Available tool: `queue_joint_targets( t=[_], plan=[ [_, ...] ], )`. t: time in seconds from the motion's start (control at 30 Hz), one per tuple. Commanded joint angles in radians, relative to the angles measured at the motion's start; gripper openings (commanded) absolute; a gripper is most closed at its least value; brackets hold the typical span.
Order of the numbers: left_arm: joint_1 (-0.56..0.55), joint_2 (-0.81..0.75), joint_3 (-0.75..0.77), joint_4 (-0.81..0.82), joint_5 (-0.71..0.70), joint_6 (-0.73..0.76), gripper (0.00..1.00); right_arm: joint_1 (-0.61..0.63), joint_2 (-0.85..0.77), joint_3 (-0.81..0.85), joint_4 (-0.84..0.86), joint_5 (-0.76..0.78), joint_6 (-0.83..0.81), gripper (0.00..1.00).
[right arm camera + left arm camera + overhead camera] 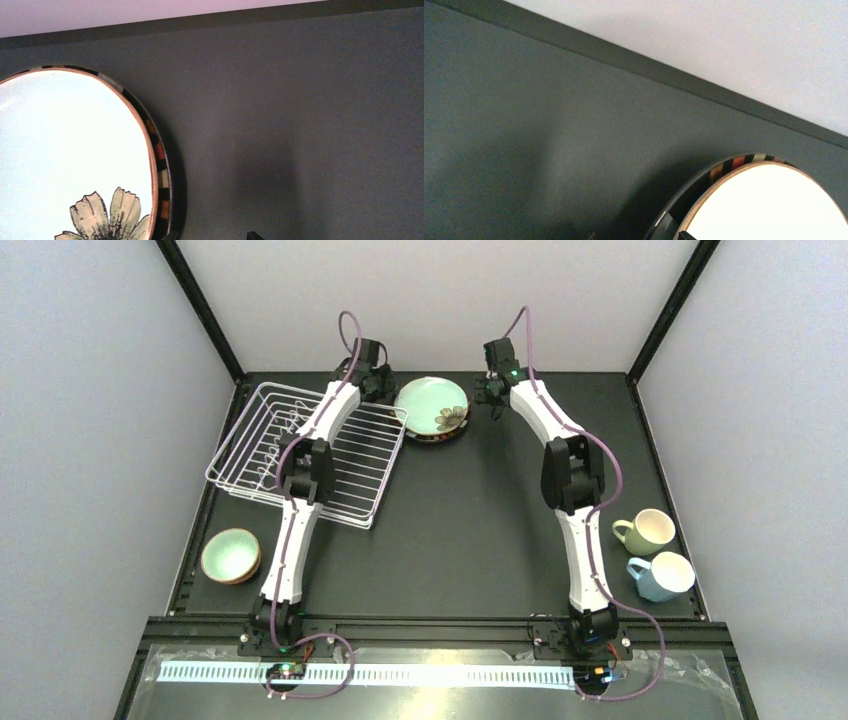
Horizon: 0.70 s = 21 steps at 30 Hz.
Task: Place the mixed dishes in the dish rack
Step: Move the plate to the corner of the board.
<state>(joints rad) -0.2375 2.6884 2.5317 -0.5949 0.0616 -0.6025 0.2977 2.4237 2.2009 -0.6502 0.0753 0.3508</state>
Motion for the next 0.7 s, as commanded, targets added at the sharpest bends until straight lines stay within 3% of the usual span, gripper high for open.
queue_joint_targets(
  t=[0.0,0.67],
  plan=[
    [-0.023,0.031,0.042,-0.037,0.038,0.005,0.94,-0.015,0.031,0.025,-0.024,0.033,-0.018,0.78],
    [-0.089,0.059,0.041,-0.097,0.095,0.02,0.93,-0.022,0.008,-0.051,-0.015,0.056,-0.02,0.78]
  ],
)
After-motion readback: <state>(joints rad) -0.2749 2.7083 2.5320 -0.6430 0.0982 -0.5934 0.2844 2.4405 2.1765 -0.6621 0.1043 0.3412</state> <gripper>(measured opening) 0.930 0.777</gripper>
